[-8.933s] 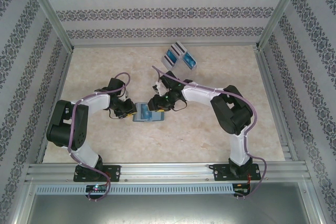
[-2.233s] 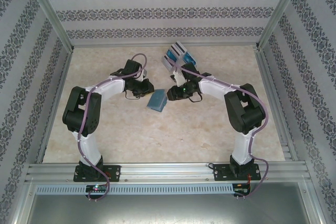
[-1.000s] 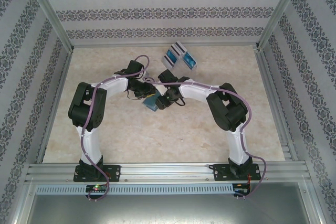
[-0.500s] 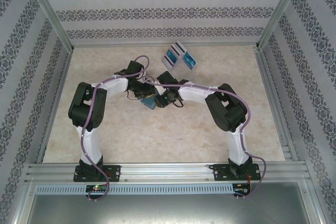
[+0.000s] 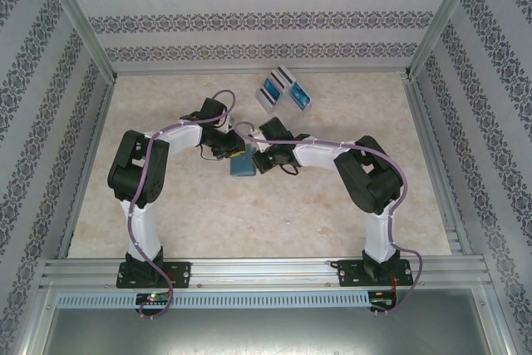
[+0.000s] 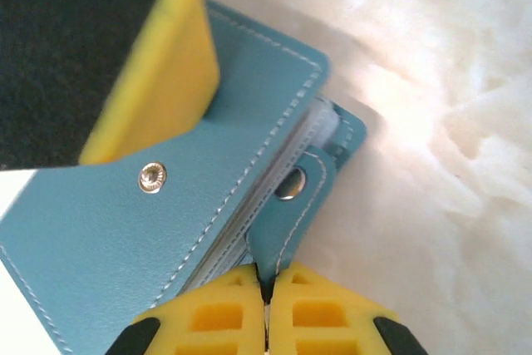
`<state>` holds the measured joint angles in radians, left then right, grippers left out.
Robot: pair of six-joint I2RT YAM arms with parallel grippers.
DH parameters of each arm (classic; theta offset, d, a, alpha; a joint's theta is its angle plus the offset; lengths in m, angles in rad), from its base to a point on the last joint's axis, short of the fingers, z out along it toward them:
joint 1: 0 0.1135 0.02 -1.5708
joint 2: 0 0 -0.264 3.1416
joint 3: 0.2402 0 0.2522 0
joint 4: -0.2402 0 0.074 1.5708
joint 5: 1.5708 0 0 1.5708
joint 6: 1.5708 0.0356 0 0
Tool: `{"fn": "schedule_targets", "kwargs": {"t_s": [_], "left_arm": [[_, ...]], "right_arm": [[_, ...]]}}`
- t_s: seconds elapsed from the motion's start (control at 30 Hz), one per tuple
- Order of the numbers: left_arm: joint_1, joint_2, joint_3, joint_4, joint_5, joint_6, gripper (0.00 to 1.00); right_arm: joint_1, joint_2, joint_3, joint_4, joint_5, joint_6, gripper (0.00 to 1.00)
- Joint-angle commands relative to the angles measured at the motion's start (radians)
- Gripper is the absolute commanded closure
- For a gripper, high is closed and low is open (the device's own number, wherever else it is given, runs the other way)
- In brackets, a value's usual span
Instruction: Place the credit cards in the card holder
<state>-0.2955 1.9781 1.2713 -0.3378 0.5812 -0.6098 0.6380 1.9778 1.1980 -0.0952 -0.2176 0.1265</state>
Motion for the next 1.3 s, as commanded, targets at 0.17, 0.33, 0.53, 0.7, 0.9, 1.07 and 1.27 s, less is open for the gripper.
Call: {"fn": "schedule_targets", "kwargs": {"t_s": [0.17, 0.33, 0.53, 0.7, 0.9, 1.07, 1.27], "left_arm": [[0.02, 0.009, -0.064, 0.069, 0.005, -0.033, 0.83], [0.02, 0.008, -0.08, 0.084, 0.005, -0.038, 0.83], [0.02, 0.014, -0.044, 0.062, 0.003, -0.026, 0.83], [0.019, 0.039, 0.0, 0.043, 0.009, -0.017, 0.83], [0.011, 0.05, -0.004, 0.051, 0.008, -0.02, 0.83], [0.011, 0.053, -0.017, 0.051, 0.006, -0.014, 0.83], [0.01, 0.057, -0.023, 0.066, 0.011, -0.021, 0.83]], "right_arm": [[-0.087, -0.038, -0.045, 0.196, -0.206, 0.181, 0.97], [-0.112, -0.028, -0.079, 0.294, -0.265, 0.305, 0.95], [-0.122, -0.007, -0.071, 0.234, -0.4, 0.195, 0.6], [-0.178, -0.049, -0.113, 0.217, -0.404, 0.198, 0.54], [-0.194, -0.009, 0.03, -0.018, -0.364, 0.147, 0.52], [-0.2, 0.11, 0.235, -0.213, -0.435, 0.042, 0.52], [-0.191, 0.198, 0.337, -0.301, -0.464, 0.015, 0.54]]}}
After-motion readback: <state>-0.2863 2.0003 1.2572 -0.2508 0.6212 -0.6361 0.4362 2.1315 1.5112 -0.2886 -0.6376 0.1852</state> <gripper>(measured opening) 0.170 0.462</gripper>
